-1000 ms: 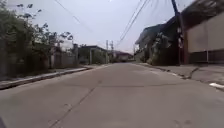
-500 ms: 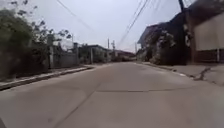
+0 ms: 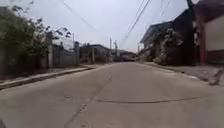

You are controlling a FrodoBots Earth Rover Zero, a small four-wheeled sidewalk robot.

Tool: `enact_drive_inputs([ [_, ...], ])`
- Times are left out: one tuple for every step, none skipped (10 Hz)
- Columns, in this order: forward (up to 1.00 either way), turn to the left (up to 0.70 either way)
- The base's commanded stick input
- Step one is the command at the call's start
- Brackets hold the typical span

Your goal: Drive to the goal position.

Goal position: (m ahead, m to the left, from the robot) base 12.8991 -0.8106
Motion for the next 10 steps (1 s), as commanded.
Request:
enact_drive_inputs([
  [1.00,0.00],
  [1.00,0.00],
  [1.00,0.00],
  [1.00,0.00],
  [1.00,0.00],
  [1.00,-0.30],
  [1.00,-0.40],
  [1.00,-0.40],
  [1.00,-0.40],
  [1.00,-0.40],
])
